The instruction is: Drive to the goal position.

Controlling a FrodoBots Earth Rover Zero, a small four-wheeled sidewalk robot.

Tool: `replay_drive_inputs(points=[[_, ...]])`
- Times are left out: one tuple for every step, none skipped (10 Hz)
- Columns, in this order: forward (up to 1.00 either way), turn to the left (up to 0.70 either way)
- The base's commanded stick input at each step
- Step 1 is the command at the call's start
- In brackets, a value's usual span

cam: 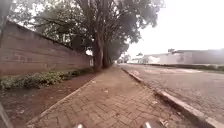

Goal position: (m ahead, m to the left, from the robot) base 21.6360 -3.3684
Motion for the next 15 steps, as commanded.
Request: replay_drive_inputs(points=[[0.70,0.00],[0.70,0.00],[0.70,0.00],[0.70,0.00],[0.70,0.00],[0.70,0.00],[0.70,0.00],[0.70,0.00],[0.70,0.00],[0.70,0.00],[0.70,0.00],[0.70,0.00],[0.70,0.00],[0.70,0.00],[0.70,0.00]])
